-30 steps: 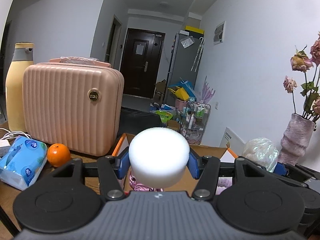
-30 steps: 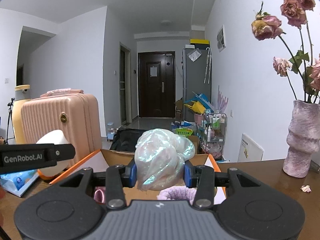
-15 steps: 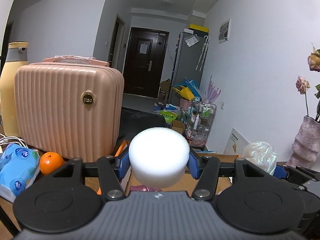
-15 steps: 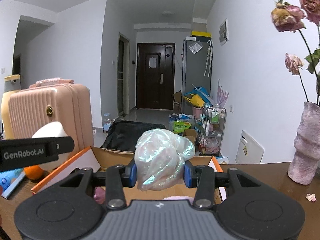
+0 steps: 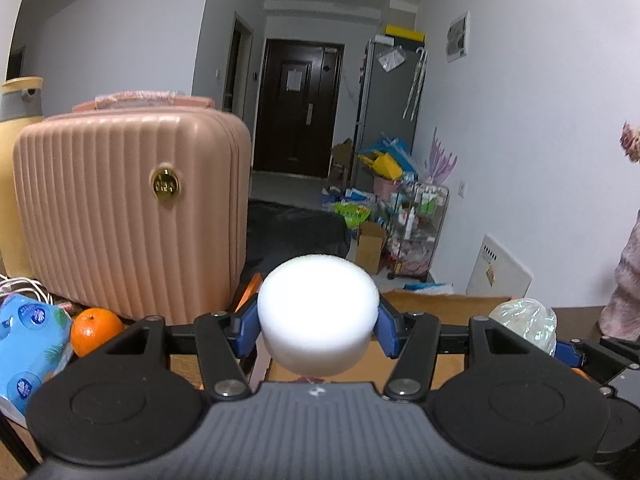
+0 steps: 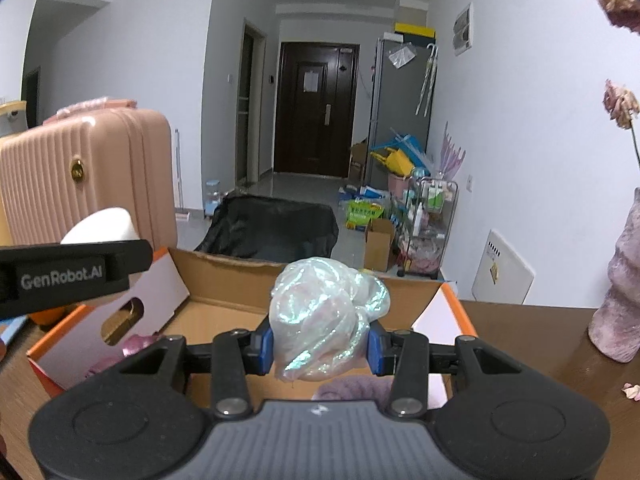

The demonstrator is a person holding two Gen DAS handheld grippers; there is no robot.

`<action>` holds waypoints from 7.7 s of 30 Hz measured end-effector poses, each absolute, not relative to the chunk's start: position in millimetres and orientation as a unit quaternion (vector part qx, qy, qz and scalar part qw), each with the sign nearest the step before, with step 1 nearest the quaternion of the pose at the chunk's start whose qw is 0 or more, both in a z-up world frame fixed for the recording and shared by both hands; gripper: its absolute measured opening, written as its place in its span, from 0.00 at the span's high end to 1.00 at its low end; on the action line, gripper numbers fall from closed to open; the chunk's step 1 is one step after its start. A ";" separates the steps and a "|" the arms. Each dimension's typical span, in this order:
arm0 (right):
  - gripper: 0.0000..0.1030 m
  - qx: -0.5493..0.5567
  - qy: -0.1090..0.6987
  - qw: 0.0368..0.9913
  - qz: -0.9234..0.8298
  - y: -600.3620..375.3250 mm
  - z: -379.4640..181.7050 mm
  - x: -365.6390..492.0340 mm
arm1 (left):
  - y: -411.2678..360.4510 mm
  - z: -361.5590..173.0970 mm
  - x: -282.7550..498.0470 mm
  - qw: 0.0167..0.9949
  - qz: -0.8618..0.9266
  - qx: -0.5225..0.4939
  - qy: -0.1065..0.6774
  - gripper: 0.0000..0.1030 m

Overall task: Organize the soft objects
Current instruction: 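Carry the round sponge and plastic puff in both tools over the red box, then open both tools to drop the sponge and puff into the box, then withdraw both tools from the box toward the remaining soft items, then lower the right tool onto the lavender drawstring pouch and close it, then lift the pouch with the right tool while the left tool approaches the white wedge sponge, then close the left tool on the white wedge makeup sponge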

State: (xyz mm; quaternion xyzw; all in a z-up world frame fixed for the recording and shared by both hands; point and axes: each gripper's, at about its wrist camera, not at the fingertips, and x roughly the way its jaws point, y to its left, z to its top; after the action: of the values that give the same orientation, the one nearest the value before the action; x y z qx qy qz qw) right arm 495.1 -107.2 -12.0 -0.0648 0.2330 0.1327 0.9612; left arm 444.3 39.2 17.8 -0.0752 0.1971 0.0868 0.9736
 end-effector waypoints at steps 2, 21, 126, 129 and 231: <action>0.59 -0.065 0.239 0.960 0.133 -106.2 -16.1 498.4 | 41.0 13.5 448.6 0.972 0.087 -0.075 0.205 0.44; 0.00 -0.053 0.251 0.962 0.096 -120.8 -22.2 505.8 | 51.1 7.2 452.5 0.964 0.136 -0.078 0.215 0.00; 0.00 -0.097 0.320 0.940 0.063 -234.0 -64.2 274.0 | 56.5 -38.2 197.9 0.936 0.083 -0.069 0.335 0.00; 0.00 -0.097 0.331 0.936 0.067 -236.2 -72.8 292.0 | 57.7 -39.8 197.7 0.936 0.081 -0.072 0.334 0.00; 0.67 0.011 0.185 0.981 0.061 -276.4 -56.1 238.7 | 104.0 -76.0 216.3 0.942 0.083 -0.011 0.326 0.69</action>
State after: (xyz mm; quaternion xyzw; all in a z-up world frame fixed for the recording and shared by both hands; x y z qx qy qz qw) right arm 238.7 -276.4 -56.1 0.0113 0.1846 0.0613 0.9808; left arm 216.3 104.0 -76.0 -0.0107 0.3259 0.0833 0.9417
